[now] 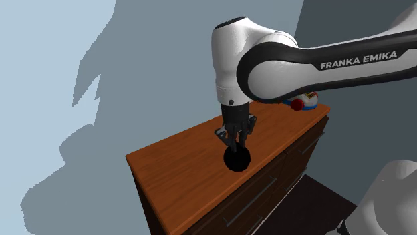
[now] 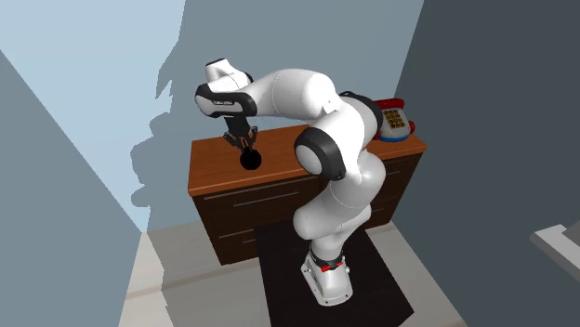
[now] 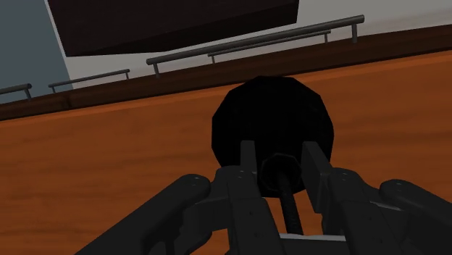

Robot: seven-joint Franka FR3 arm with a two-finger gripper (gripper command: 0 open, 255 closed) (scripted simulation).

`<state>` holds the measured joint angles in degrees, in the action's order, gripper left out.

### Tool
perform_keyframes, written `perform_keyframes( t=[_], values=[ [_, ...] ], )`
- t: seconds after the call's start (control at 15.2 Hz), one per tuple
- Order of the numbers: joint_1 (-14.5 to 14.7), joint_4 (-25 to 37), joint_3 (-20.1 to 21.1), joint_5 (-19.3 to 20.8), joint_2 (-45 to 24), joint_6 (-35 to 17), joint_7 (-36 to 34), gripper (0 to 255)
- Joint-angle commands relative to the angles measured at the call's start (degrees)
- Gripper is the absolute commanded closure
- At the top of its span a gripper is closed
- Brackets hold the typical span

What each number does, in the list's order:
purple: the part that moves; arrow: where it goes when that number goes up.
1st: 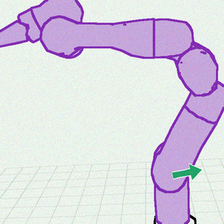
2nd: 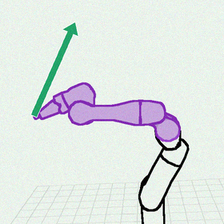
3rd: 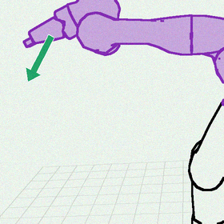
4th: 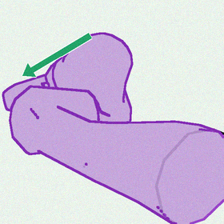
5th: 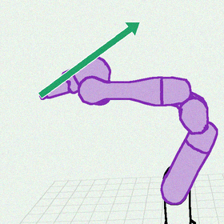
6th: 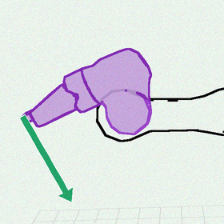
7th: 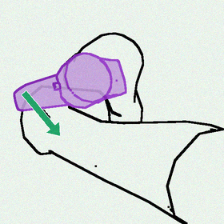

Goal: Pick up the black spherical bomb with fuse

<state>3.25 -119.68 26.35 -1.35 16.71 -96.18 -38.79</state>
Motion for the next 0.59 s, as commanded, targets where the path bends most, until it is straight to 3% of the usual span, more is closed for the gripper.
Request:
perform_keyframes(
  t=[0.0, 0.53],
  values=[
    [-0.1, 1.4, -0.1, 0.0, 0.1, 1.4, 0.1, 255],
    [-0.2, 6.2, -0.4, 0.2, -0.1, 6.2, 0.4, 255]
  ],
)
